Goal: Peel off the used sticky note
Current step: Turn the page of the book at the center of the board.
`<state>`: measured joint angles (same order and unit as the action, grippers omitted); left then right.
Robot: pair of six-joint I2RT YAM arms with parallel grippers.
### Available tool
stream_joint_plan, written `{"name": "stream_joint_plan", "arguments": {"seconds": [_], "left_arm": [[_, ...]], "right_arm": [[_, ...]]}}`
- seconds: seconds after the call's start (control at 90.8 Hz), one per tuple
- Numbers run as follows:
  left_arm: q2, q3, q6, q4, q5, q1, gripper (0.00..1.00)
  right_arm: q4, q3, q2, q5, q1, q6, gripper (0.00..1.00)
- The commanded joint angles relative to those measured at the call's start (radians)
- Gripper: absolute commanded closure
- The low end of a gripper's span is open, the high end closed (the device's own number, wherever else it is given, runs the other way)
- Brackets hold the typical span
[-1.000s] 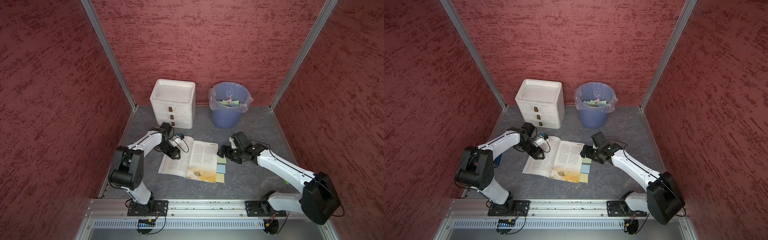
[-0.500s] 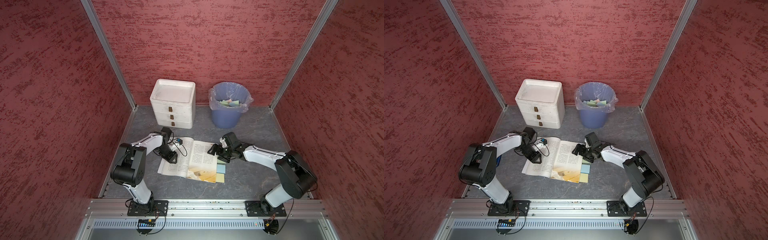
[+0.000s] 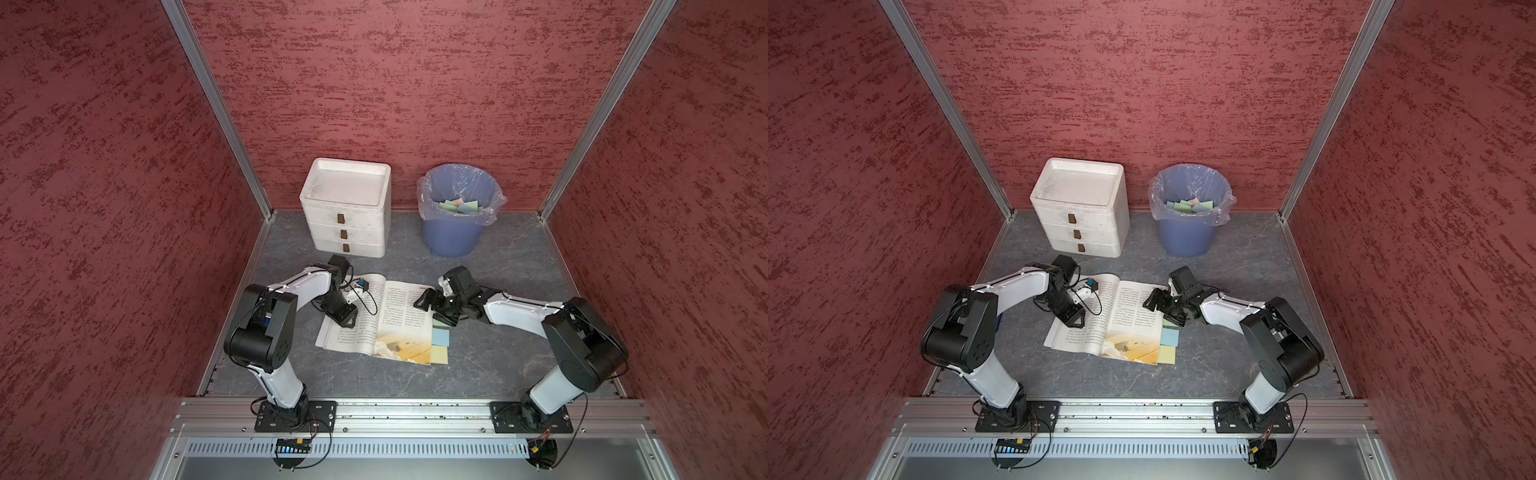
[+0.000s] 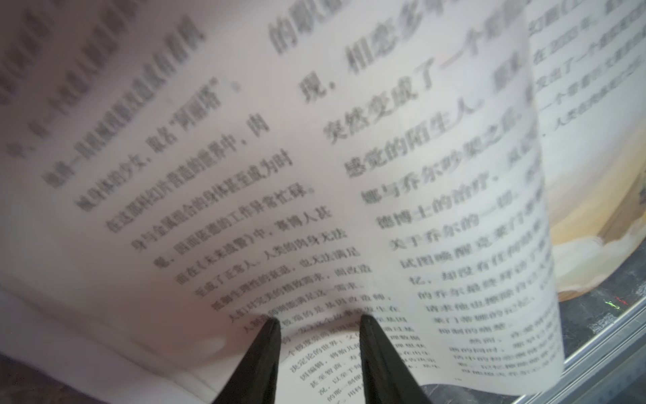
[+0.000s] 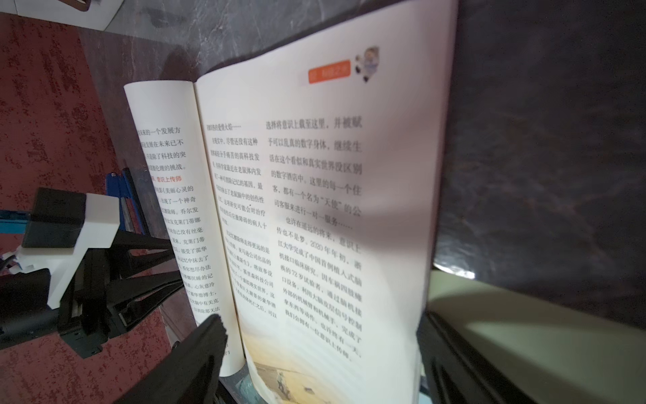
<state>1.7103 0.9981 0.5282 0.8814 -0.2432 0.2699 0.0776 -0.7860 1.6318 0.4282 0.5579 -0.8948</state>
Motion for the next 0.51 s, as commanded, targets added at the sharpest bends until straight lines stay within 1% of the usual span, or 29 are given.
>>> {"name": "stream_joint_plan", "arguments": {"seconds": [0.0, 0.496], "left_arm": [[0.05, -0.013, -0.008, -0.043, -0.048, 0.029, 0.6], [0.054, -0.005, 0.0, -0.037, -0.057, 0.03, 0.62]], "right_arm": [[-0.047, -0.012, 0.015, 0.048, 0.029, -0.019, 0.09], [-0.088, -0.099, 0.065, 0.091, 0.099, -0.067, 0.1]]}}
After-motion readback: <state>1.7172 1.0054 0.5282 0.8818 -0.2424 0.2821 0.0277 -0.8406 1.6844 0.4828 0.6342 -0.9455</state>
